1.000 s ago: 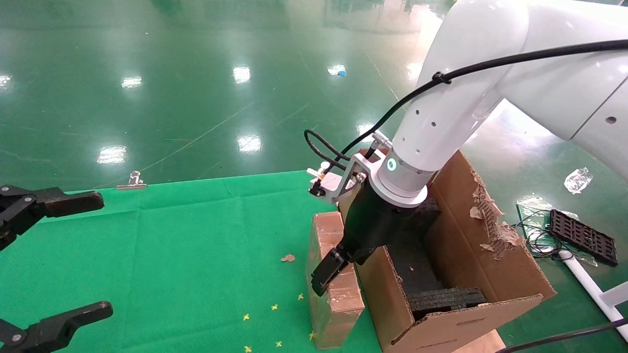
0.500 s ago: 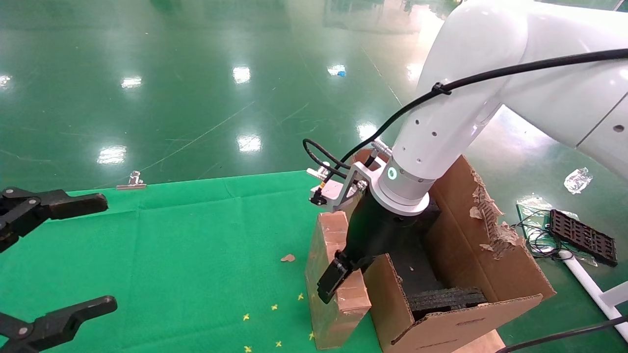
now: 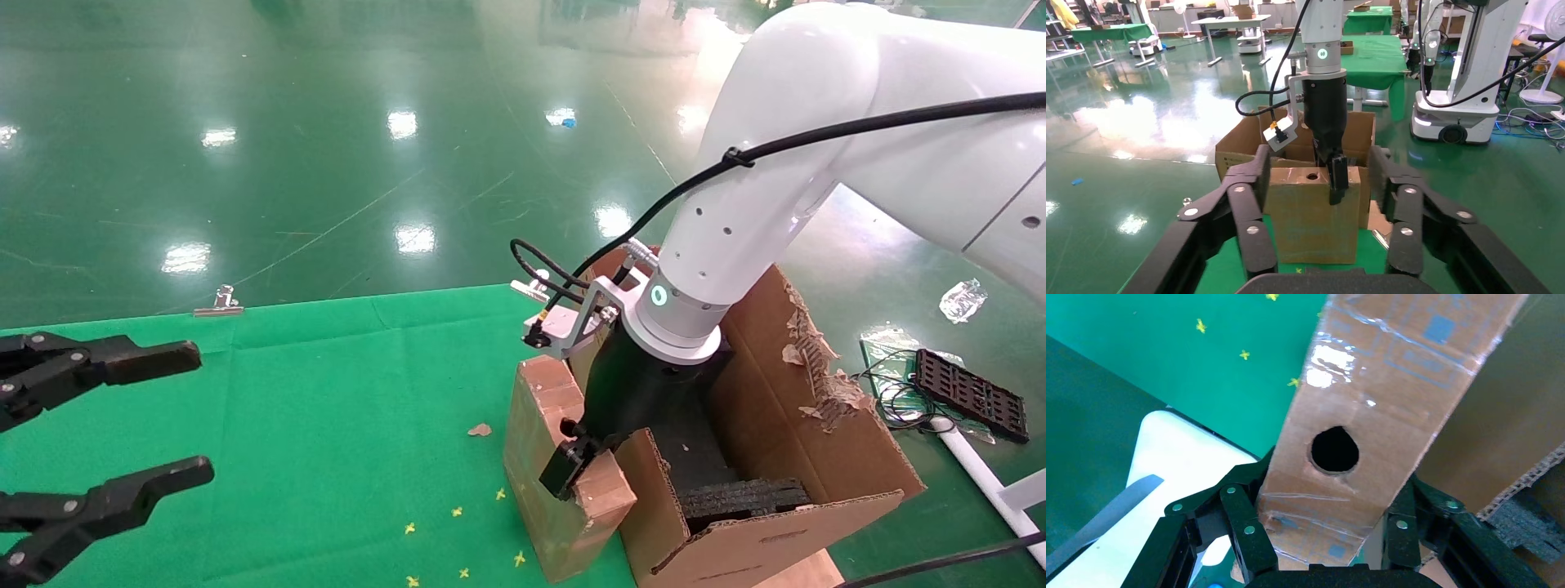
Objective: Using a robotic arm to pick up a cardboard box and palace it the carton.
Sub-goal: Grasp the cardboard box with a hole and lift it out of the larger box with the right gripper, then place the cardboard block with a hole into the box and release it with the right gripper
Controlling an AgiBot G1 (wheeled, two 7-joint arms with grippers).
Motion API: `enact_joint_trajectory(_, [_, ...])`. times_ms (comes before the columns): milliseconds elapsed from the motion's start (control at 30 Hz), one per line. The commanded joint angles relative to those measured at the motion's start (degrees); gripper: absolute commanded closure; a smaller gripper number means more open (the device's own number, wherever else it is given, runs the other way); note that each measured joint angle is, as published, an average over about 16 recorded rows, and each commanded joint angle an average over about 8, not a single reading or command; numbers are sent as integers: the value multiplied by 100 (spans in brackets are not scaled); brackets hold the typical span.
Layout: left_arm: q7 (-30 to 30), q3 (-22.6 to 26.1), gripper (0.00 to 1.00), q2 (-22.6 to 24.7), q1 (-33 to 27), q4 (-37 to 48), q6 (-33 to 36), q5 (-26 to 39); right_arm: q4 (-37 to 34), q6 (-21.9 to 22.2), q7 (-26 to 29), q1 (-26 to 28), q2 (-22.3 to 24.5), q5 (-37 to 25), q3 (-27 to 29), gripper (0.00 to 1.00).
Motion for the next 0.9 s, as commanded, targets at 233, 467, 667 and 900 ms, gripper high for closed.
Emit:
enact_joint_trajectory(233, [1, 3, 100, -1, -1, 0, -1, -2, 415, 642, -491, 134, 664, 168, 386, 100])
enact_joint_trajectory(467, [3, 5, 100, -2, -1, 0, -2, -4, 522, 1325, -1237, 486, 1614, 481, 997, 100])
enact_joint_trajectory(667, [4, 8, 100, -3, -2, 0, -3, -5, -117, 1469, -1791, 958, 2179, 442, 1323, 100])
enact_joint_trajectory(900, [5, 10, 95, -4, -2, 0, -4, -7, -829, 1218, -2074, 1346, 2606, -63, 1276, 100])
